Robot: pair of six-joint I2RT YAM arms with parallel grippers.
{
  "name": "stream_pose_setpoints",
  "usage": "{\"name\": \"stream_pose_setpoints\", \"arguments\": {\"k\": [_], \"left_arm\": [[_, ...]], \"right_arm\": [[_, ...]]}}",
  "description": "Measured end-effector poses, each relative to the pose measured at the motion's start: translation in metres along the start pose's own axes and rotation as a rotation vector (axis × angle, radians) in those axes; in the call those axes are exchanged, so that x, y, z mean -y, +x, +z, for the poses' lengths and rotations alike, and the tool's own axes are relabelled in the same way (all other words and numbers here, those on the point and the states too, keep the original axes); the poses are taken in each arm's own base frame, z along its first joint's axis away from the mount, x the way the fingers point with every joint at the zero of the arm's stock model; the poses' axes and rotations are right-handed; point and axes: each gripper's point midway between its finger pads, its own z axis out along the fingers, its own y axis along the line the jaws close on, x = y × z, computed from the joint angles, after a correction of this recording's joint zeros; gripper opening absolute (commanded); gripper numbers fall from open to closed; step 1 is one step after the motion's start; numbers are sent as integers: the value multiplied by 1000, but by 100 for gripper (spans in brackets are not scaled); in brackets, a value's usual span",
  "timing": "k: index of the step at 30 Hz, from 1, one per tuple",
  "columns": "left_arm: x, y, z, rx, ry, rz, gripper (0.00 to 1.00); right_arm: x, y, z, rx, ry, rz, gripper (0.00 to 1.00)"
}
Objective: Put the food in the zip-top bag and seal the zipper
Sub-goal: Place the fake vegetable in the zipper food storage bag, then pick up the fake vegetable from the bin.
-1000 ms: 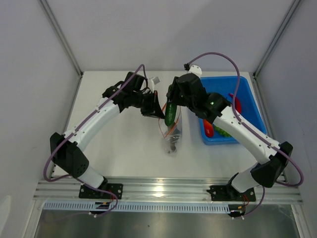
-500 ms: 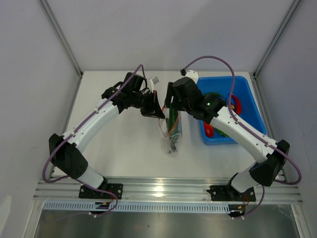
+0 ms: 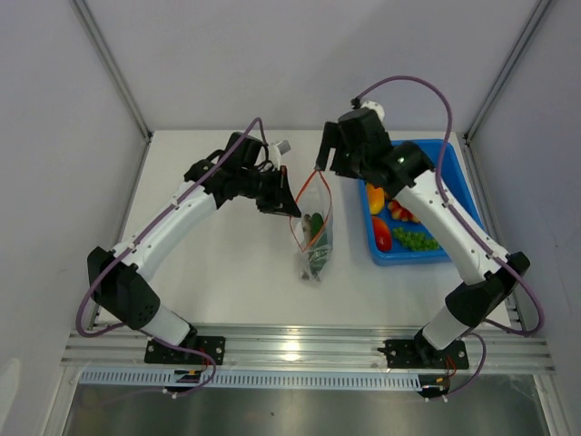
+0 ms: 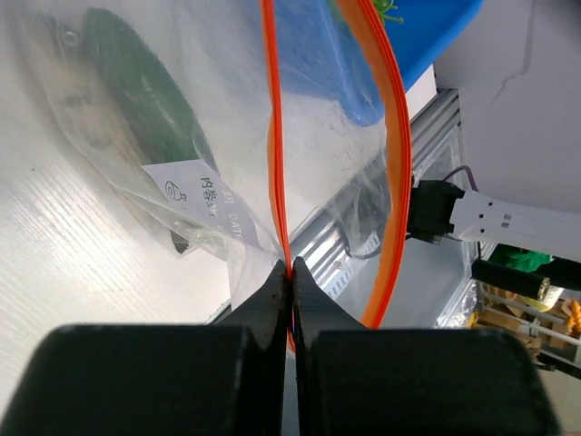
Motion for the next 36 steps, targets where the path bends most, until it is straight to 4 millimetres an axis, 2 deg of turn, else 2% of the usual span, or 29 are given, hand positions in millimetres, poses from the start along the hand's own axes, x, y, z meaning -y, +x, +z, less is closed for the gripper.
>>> {"name": "stream_pose_setpoints", "arguments": {"k": [2, 4, 7, 8, 11, 18, 23, 28, 31, 34, 36], "left_arm": [[-1, 1, -2, 2, -6, 12, 1], [-2, 1, -3, 4, -16, 27, 1], [-4, 2, -6, 6, -27, 49, 1], [-5, 2, -7, 8, -29, 59, 1], [-7, 4, -9, 12, -39, 79, 1], [-12, 7, -11, 4, -60, 111, 1], [-17, 8, -10, -2, -77, 122, 0], [-22, 10, -6, -22, -89, 117, 1], [-25, 12, -3, -34, -96, 110, 1], [-26, 11, -3, -32, -103, 112, 1], [-28, 10, -3, -28, -110, 114, 1]], "right_arm": [[20, -21, 7, 15, 33, 45, 82], [54, -39, 18, 19, 94, 95, 80], [102, -54, 35, 7, 194, 138, 73], [117, -54, 42, -12, 224, 143, 70], [143, -45, 57, -75, 276, 150, 68], [190, -6, 76, -226, 372, 137, 70], [216, 21, 95, -271, 407, 146, 73], [243, 14, 128, -201, 462, 168, 76], [267, 7, 146, -174, 533, 186, 76], [307, -1, 159, -153, 650, 203, 74], [335, -4, 159, -138, 733, 214, 68]]}}
